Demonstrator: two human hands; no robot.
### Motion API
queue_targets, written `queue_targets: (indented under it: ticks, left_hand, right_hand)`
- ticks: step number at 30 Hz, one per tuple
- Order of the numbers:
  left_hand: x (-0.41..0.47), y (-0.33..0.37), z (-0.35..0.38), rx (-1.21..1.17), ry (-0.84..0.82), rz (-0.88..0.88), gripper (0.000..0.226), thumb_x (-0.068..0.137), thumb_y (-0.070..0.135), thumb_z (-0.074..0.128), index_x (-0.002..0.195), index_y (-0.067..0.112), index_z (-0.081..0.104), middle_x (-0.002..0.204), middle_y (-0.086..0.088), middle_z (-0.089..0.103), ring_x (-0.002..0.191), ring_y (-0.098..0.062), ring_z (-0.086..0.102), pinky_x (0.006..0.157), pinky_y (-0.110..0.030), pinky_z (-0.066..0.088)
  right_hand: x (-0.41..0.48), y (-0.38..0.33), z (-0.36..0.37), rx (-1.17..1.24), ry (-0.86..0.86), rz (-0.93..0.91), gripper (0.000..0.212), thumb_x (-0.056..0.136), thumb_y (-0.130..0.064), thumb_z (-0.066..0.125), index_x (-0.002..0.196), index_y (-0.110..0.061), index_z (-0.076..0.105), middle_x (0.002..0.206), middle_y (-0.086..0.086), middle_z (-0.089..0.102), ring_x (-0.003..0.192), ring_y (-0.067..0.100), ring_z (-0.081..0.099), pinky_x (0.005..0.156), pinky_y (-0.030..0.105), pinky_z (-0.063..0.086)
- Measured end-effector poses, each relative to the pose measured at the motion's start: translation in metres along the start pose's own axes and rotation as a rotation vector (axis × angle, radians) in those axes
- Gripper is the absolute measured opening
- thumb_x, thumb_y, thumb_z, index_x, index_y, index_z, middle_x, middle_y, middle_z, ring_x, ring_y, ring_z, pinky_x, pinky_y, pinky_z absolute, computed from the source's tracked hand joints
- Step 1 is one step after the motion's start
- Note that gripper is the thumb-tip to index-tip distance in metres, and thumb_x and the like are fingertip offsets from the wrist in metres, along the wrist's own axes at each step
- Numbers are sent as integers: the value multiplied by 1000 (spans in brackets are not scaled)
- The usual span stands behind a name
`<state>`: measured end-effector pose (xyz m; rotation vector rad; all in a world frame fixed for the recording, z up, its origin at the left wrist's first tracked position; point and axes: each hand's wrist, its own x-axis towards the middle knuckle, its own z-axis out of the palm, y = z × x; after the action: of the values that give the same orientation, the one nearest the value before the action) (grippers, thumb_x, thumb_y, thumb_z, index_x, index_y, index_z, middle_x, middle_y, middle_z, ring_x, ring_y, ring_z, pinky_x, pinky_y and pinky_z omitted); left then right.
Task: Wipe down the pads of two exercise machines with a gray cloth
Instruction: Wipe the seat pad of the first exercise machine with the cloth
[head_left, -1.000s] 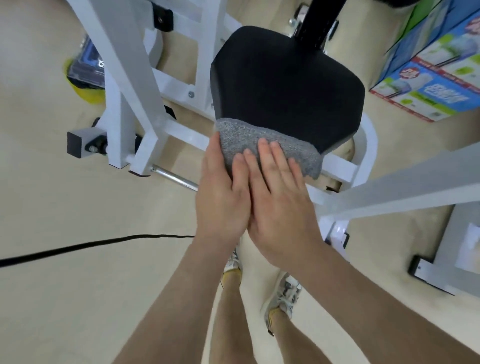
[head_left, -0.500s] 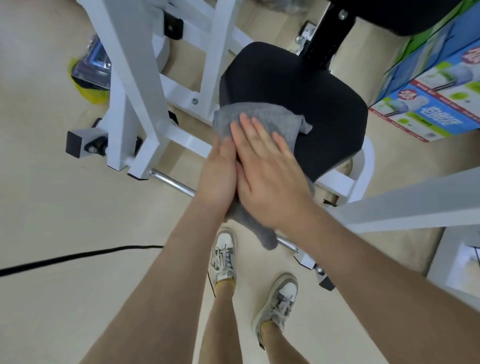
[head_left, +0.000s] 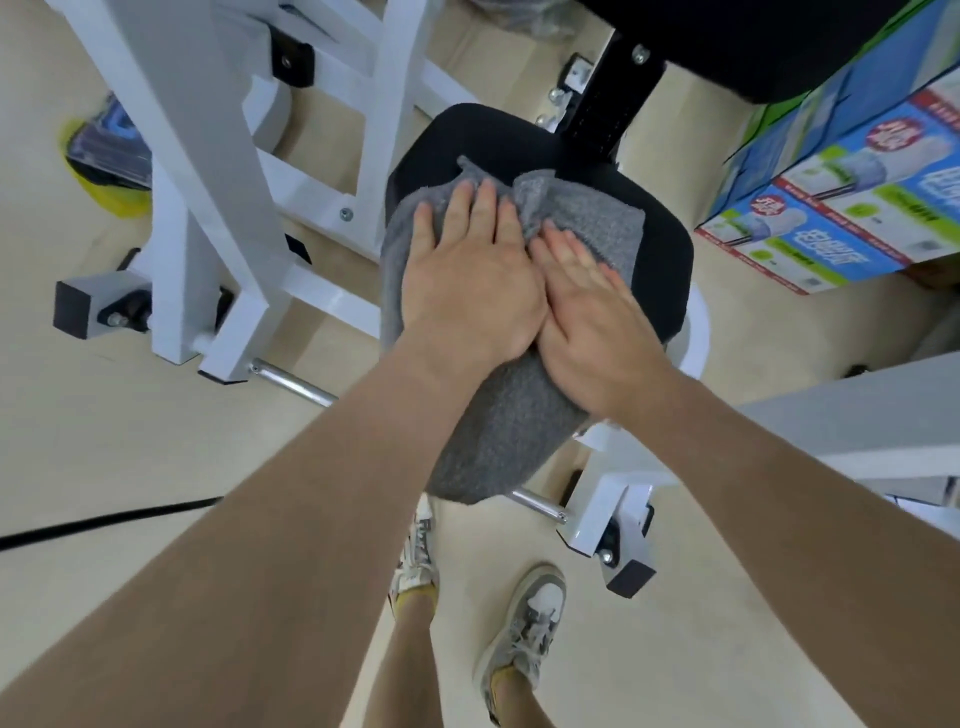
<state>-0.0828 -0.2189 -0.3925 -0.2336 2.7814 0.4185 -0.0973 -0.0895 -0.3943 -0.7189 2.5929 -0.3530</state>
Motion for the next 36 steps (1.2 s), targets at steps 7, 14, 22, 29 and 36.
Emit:
queue_targets:
  ticks: [7, 14, 22, 29, 36]
  left_hand:
    - [91, 42, 11, 10, -82, 137, 59, 100, 36, 18, 154, 15, 6, 163, -6, 2, 149, -24, -4, 119, -49, -5]
    - [69, 61, 16, -37, -73, 362, 58, 100, 38, 23, 154, 24, 7, 162, -8, 11, 149, -23, 5, 120, -44, 2]
    - [9, 68, 22, -8, -50, 356, 55, 101, 36, 24, 153, 22, 15, 162, 1, 11, 149, -15, 3, 120, -39, -1]
    - [-66, 55, 23, -16, 47, 248, 54, 98, 28, 28, 151, 28, 22, 160, 7, 16, 148, -11, 5, 120, -35, 1]
    - [-148, 41, 31, 33, 276, 113, 53, 88, 26, 30, 136, 22, 52, 144, -2, 50, 136, -23, 41, 111, -42, 32]
  right_hand:
    - [49, 61, -9, -40, 59, 281, 58, 101, -42, 17, 154, -19, 8, 163, 3, 2, 149, 17, 0, 119, 39, 1]
    - [25, 67, 8, 331, 318, 602, 64, 100, -37, 32, 148, 3, 18, 158, 20, 13, 144, 31, 23, 117, 39, 21]
    - [-30, 27, 27, 890, 417, 687, 31, 103, -27, 35, 126, -5, 33, 99, -5, 56, 76, 0, 52, 69, 22, 44]
    - [-79, -26, 45, 1412, 240, 681, 20, 99, -24, 38, 100, -15, 56, 92, 7, 63, 86, 22, 61, 76, 35, 51]
    - [-143, -37, 38, 694, -35, 253, 22, 95, -17, 43, 99, -9, 63, 94, 15, 69, 87, 34, 62, 74, 43, 51]
